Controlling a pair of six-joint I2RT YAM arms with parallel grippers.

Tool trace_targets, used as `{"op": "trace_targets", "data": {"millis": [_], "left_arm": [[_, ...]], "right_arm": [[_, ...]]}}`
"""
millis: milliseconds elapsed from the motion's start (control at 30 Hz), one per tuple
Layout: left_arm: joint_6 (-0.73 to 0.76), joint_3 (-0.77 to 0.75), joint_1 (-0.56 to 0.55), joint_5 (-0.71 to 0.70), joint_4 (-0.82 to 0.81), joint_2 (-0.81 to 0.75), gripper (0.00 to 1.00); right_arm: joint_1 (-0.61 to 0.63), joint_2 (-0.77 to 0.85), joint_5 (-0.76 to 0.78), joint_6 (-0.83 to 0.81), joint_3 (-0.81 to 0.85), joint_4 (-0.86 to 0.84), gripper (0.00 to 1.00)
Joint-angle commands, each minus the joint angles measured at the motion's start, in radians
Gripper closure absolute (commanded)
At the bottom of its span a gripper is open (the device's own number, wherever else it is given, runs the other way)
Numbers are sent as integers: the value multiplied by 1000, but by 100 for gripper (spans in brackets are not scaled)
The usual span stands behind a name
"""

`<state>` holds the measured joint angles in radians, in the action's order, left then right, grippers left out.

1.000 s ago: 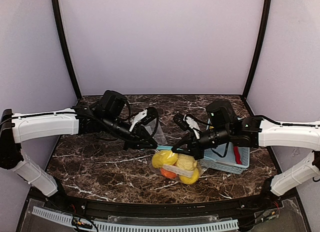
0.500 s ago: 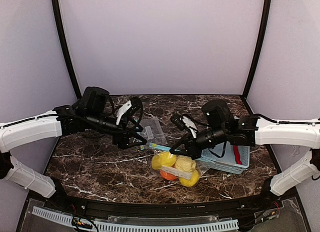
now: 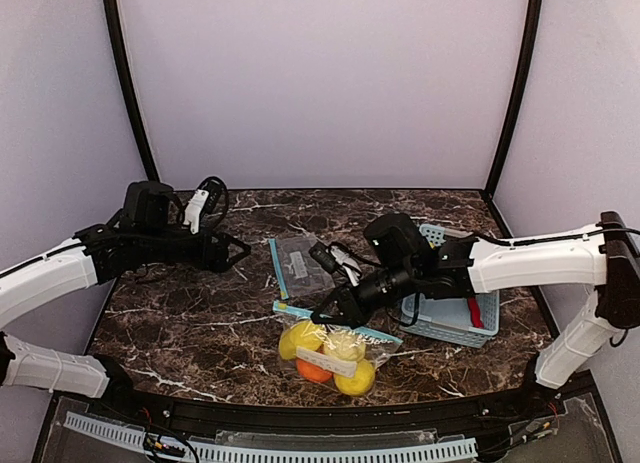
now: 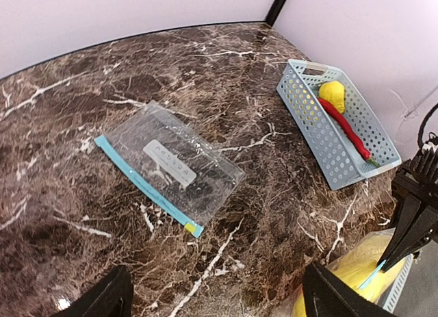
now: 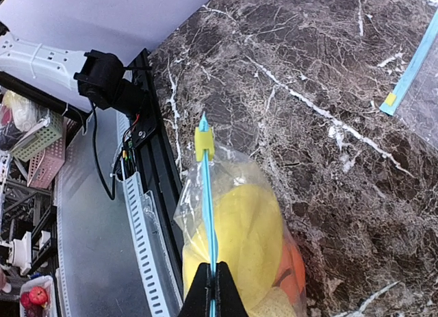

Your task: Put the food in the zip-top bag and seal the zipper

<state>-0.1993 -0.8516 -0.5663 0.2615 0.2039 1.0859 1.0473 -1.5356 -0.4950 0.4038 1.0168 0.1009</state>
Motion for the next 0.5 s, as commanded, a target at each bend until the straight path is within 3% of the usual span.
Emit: {"op": "trace_targets", "data": {"millis": [0,133,467], "left_arm": [[-208,100,4,-90,-88,-41,14],[-297,157,5,-105,-148,-37,14],[-357,162,4,-108,-200,48,14]], "right_arm": [[-13,-56,57,50,8,4,100],[-34,-87,129,58,9,79,98],[-49,-114,275,75,26,197,69]]}}
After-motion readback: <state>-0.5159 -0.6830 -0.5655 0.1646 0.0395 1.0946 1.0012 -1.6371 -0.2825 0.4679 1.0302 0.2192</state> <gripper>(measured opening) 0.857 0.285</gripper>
